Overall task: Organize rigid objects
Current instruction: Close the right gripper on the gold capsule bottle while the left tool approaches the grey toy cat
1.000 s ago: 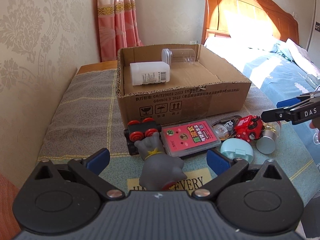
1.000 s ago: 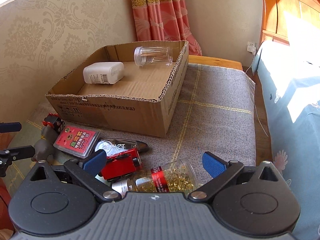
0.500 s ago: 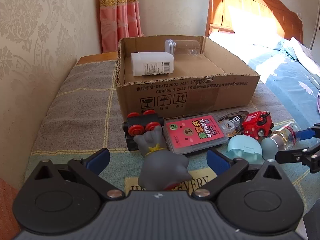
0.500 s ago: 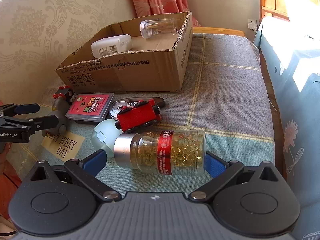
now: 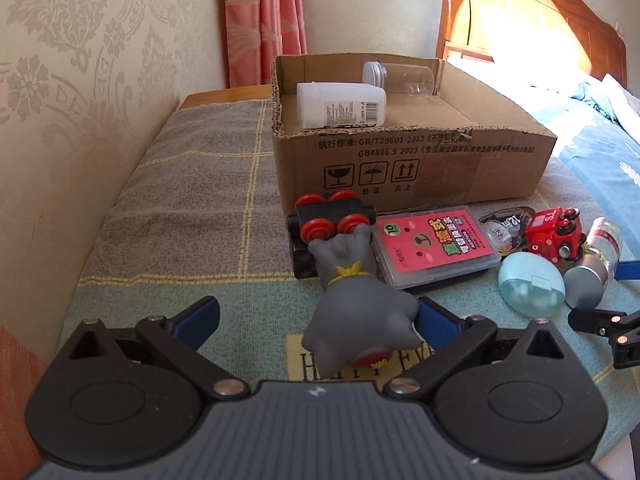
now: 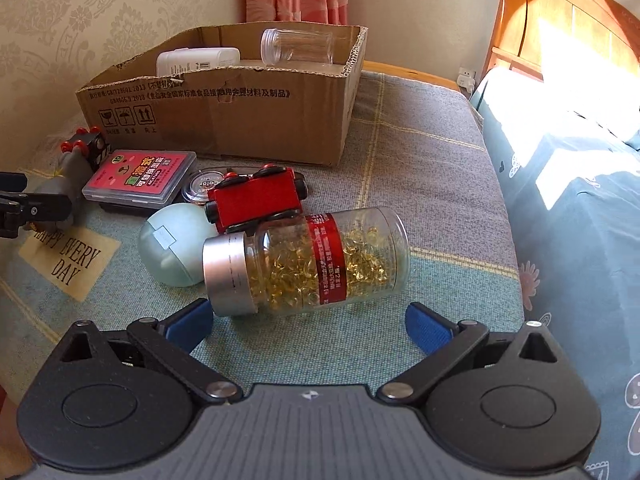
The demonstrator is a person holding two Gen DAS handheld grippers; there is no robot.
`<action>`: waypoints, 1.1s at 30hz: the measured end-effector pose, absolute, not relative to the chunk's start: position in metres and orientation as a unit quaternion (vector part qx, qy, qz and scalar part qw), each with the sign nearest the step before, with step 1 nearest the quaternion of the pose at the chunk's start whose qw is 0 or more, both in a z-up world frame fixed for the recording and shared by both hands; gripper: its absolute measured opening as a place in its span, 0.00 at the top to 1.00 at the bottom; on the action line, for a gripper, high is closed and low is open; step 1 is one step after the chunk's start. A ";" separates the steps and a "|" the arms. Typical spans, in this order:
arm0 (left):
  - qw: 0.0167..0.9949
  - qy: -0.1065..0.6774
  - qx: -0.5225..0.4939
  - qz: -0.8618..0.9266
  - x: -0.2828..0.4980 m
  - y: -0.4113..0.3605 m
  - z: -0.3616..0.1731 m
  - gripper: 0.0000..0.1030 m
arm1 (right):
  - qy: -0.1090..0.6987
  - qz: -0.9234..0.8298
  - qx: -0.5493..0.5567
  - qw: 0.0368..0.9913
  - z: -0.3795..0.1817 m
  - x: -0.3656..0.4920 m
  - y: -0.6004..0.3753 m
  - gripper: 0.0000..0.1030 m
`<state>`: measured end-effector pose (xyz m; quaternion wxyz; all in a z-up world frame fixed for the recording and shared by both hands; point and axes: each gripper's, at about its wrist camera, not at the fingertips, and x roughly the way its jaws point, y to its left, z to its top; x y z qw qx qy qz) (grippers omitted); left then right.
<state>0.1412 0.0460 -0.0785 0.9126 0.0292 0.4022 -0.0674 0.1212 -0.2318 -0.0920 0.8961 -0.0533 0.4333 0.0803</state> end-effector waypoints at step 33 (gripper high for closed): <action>0.912 0.410 -0.006 -0.008 0.139 0.050 -0.099 0.01 | 0.409 0.099 -0.060 0.905 -0.093 0.108 -0.236 0.00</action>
